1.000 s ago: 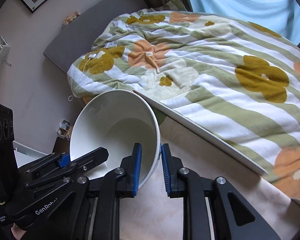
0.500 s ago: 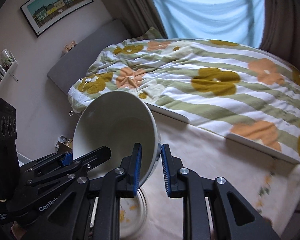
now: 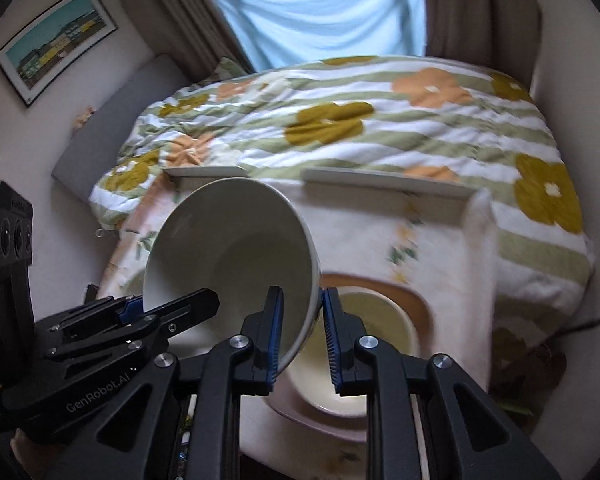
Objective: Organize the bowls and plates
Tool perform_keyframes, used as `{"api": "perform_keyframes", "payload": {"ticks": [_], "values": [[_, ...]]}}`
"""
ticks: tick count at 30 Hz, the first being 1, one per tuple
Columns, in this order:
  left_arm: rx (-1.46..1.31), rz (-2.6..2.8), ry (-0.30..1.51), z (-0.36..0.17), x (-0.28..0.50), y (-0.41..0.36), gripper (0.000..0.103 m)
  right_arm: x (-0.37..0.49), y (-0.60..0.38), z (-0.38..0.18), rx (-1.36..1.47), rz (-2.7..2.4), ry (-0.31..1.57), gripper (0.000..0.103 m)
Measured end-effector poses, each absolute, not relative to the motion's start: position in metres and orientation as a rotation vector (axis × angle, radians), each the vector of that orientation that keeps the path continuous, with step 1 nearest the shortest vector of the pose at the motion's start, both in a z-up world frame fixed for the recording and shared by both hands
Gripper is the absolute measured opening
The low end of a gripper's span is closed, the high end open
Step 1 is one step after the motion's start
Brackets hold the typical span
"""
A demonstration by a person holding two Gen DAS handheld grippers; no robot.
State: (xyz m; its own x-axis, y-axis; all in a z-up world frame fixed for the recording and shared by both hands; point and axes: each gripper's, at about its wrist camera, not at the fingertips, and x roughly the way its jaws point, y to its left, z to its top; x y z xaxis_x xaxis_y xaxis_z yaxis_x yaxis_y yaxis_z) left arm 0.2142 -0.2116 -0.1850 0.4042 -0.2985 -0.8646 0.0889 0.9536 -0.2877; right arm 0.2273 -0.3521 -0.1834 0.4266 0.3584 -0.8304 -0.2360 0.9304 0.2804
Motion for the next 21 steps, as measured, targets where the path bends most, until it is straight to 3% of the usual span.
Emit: {"api": "perform_keyframes", "payload": {"ticks": [9,21], "values": [[-0.125,-0.285,1.268,-0.227,0.219,-0.249,0.024,0.217,-0.386,-0.232,0.132,0.304,1.170,0.018],[0.007,-0.230,1.271,-0.244,0.226,-0.266,0.024,0.216,-0.381,-0.248,0.072,0.297,1.168,0.018]]}}
